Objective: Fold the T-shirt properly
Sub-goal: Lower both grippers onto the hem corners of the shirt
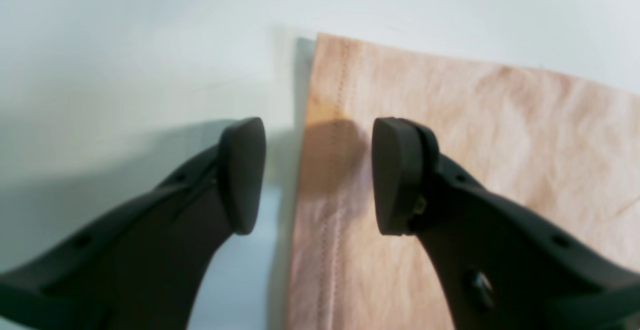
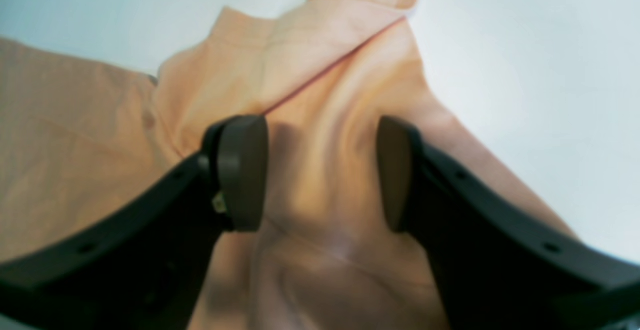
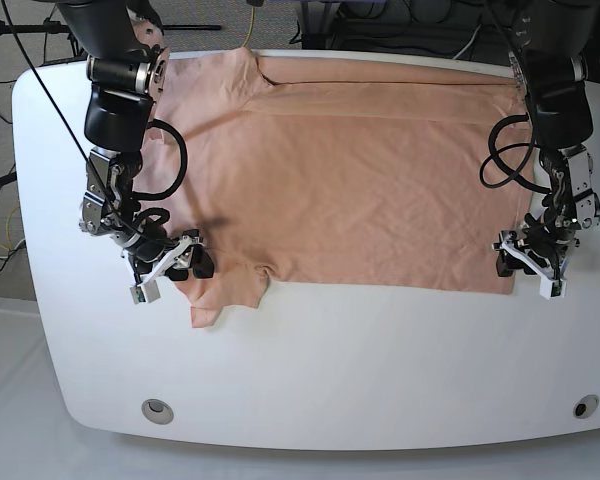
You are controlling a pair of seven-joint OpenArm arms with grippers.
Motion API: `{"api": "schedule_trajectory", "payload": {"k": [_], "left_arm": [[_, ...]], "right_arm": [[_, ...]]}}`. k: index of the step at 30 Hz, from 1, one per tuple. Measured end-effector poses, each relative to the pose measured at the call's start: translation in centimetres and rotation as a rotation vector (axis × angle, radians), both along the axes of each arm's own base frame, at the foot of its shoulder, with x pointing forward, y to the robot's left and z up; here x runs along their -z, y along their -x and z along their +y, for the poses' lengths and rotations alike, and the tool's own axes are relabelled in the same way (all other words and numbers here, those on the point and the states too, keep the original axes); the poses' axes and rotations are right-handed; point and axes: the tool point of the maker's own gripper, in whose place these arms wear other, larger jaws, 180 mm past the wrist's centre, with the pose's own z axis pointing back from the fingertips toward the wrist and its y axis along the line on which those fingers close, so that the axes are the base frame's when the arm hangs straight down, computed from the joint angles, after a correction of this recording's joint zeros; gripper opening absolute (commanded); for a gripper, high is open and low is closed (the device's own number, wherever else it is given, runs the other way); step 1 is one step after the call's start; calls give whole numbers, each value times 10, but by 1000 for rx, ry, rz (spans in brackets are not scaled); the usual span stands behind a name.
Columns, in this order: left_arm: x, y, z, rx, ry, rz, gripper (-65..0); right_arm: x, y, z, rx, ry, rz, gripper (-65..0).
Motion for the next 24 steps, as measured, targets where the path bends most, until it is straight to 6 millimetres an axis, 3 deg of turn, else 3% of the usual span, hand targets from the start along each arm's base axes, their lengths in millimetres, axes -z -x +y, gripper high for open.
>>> {"api": "schedule_trajectory", "payload": {"k": [12, 20, 24], "left_arm": [[0, -2, -2, -2, 9, 2, -368], [0, -3, -3, -2, 13, -5, -436], [0, -3, -3, -2, 14, -6, -411]], "right_arm": [[0, 0, 0, 1, -1, -1, -311], [0, 0, 0, 1, -1, -3, -313], [-1, -1, 0, 1, 0, -4, -316]]}}
